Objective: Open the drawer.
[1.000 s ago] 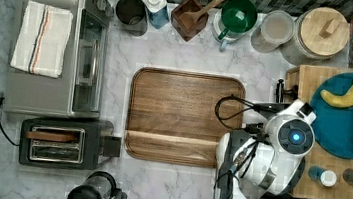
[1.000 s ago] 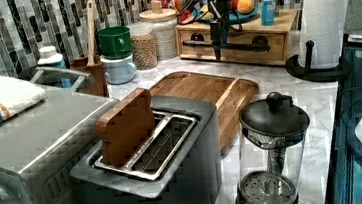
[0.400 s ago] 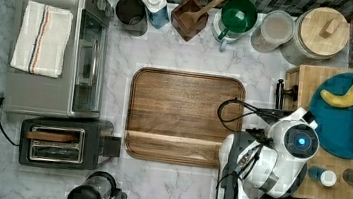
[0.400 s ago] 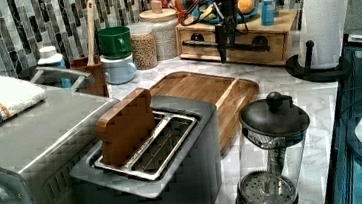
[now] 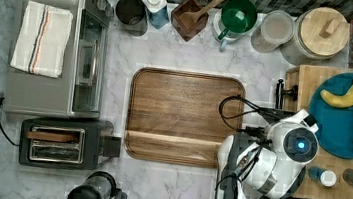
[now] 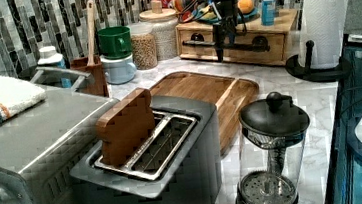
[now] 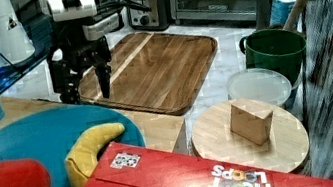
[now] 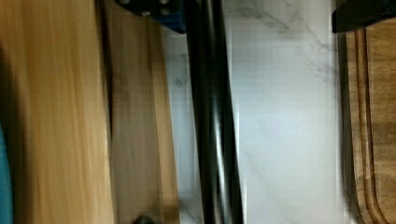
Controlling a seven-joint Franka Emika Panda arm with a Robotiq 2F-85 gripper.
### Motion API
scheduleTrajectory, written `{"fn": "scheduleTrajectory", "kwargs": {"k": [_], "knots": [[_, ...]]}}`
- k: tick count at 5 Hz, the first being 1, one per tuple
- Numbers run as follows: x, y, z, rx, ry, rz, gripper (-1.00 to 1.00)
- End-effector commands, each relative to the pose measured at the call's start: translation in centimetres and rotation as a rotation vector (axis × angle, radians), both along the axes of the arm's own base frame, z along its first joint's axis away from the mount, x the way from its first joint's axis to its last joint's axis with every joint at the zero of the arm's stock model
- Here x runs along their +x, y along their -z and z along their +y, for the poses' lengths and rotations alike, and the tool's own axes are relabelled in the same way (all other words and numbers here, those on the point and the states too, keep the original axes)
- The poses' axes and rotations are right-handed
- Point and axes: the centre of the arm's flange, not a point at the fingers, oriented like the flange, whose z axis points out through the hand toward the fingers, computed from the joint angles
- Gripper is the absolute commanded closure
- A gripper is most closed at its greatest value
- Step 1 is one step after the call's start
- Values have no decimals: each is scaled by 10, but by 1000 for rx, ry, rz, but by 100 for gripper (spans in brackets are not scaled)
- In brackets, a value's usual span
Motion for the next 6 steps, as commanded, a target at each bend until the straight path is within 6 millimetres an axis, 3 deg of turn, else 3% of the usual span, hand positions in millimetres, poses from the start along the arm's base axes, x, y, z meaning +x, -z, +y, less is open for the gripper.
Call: {"fn": "scheduleTrajectory", "kwargs": {"k": [1,3,6], "knots": [[7,16,195,46,-108,-70,-100],[-4,6,245,65,-163,-49,-100],[-4,-23,271,73,-137,-24,-100]]}}
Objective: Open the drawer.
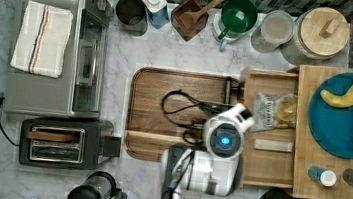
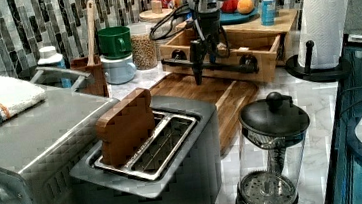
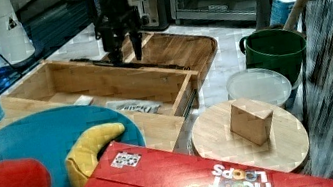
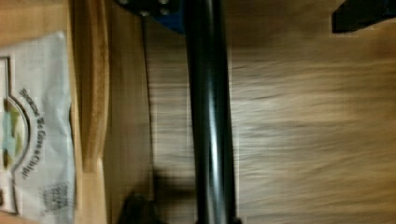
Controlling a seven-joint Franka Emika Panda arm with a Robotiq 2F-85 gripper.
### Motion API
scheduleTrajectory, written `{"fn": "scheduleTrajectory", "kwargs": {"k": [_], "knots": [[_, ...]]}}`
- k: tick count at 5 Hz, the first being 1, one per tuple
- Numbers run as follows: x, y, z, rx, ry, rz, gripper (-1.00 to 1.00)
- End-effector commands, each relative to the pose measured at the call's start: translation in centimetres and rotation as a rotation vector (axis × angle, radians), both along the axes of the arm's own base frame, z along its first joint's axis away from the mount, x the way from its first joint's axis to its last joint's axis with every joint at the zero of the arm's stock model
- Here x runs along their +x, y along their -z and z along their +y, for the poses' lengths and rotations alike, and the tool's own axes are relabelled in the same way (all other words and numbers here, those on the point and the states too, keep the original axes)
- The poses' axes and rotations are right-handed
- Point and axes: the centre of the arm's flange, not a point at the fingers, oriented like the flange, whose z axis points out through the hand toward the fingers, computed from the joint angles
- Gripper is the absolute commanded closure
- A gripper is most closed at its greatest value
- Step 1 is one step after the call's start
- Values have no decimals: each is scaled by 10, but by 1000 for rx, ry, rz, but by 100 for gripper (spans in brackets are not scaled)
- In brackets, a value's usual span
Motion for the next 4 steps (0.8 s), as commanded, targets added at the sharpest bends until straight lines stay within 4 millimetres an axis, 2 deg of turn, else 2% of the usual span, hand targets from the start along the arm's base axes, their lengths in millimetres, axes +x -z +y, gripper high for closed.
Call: {"fn": "scheduleTrajectory", "kwargs": {"k": [1,4], "knots": [[2,-29,104,4,-58,-43,-100],[2,-29,104,4,-58,-43,-100]]}}
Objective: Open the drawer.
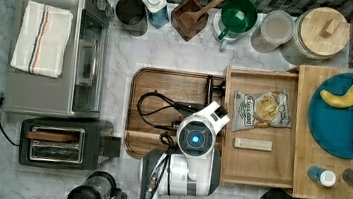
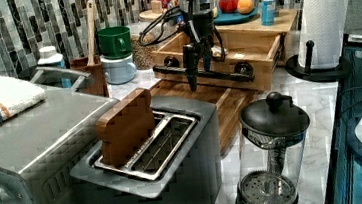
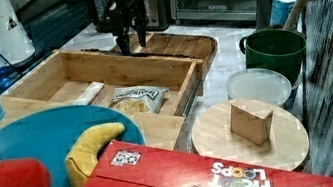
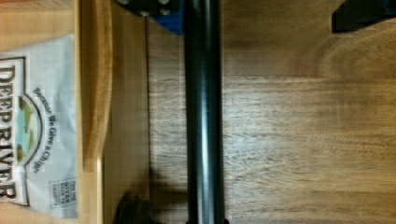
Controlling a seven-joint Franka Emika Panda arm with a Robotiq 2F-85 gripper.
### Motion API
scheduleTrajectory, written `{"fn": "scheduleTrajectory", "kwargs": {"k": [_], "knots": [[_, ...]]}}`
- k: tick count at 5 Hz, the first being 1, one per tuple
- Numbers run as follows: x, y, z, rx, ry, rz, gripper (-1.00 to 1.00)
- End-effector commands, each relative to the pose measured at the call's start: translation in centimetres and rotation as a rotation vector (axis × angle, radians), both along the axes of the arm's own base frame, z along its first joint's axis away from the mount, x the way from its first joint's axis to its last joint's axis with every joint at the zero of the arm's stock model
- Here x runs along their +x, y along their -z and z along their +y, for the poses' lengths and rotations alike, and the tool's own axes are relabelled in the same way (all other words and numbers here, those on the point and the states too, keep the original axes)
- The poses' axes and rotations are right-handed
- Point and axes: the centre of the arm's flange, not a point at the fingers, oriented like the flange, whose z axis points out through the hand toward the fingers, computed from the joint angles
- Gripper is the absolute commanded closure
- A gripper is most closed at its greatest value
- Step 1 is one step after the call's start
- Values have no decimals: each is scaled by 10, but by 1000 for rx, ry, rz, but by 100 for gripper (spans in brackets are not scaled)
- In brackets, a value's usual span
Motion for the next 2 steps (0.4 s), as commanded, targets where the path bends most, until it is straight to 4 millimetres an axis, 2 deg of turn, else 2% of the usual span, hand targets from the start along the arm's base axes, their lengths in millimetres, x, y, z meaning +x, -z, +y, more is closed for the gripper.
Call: {"fn": "scheduleTrajectory", "kwargs": {"k": [1,2], "knots": [[7,-19,57,12,-46,-59,-100],[6,-19,57,12,-46,-58,-100]]}}
